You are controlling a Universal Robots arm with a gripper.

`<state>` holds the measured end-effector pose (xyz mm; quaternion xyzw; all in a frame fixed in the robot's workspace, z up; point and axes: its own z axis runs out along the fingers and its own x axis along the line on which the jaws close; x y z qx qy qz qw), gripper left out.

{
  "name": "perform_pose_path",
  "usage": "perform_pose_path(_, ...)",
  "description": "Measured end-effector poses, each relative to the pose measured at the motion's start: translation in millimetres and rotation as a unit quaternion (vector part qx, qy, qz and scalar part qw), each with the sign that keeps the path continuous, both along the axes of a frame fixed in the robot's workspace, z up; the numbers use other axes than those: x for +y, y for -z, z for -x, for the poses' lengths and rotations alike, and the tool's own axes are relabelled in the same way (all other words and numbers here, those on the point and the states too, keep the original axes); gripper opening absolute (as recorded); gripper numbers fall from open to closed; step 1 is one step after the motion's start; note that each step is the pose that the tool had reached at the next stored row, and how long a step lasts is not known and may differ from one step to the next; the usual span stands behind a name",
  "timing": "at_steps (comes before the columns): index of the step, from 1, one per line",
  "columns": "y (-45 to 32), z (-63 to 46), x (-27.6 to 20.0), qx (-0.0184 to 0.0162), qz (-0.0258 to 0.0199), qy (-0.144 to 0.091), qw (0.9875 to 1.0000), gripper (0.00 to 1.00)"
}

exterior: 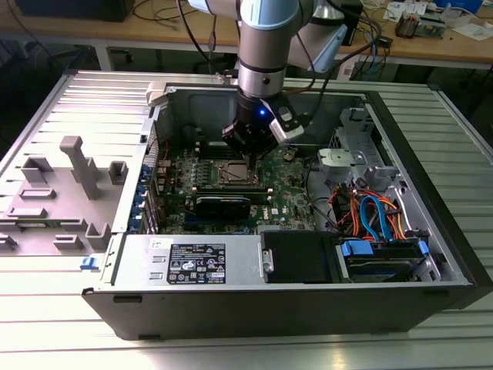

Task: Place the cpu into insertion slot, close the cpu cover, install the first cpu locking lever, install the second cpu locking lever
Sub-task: 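Install the second cpu locking lever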

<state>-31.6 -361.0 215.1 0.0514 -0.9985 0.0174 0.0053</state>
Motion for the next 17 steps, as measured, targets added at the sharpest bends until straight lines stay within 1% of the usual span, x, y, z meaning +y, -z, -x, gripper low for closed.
perform_pose_path(1,0.0,0.0,-1.9,0.0,0.0,0.0,1.0,0.12)
perform_pose_path(3,0.0,0.0,-3.8,0.0,-0.0001,0.0,1.0,0.12)
perform_pose_path(12,-1.8,0.0,-4.9,0.0,0.0001,0.0,1.0,0.12)
perform_pose_path(14,-3.1,0.0,-5.1,0.0,0.0,0.0,1.0,0.12)
perform_pose_path(17,-6.9,-0.1,-5.9,0.0,0.0,0.0,1.0,0.12)
